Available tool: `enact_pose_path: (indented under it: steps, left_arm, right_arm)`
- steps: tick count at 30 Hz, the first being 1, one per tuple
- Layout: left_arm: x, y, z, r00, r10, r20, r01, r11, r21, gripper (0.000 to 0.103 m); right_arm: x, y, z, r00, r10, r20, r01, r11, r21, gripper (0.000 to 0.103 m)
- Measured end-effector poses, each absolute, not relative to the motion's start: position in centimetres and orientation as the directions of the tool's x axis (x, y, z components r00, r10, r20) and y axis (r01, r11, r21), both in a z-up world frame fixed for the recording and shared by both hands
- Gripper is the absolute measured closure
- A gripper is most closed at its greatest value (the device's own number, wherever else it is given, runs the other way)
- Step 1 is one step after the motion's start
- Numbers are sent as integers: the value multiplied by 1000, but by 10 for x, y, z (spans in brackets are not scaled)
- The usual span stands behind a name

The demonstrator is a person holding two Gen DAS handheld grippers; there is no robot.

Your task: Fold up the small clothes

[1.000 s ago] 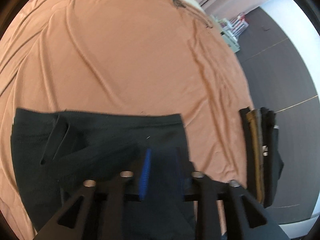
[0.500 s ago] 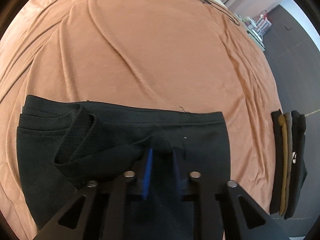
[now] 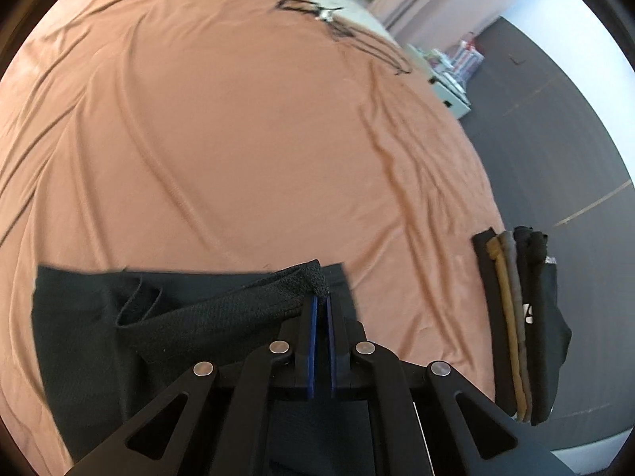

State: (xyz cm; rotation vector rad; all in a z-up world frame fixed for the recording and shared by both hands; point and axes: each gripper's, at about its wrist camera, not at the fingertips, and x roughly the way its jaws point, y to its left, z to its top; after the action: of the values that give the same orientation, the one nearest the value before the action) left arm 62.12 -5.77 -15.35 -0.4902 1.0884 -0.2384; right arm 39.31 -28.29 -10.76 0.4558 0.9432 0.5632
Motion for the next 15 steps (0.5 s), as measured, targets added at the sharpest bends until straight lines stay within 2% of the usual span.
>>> enact_pose_path:
  steps: [7,15]
  left_arm:
    - [643,-83,-156,444,-419,-792,11,887,-462,99]
    - [655,-93,-180,388,-419,-821,3,891,-454,96]
  right_arm:
    - [393,-283,-110,441,679,-586,-259,722,642,99]
    - [399,-284,-124,423,671,-609,-218,728,650,100]
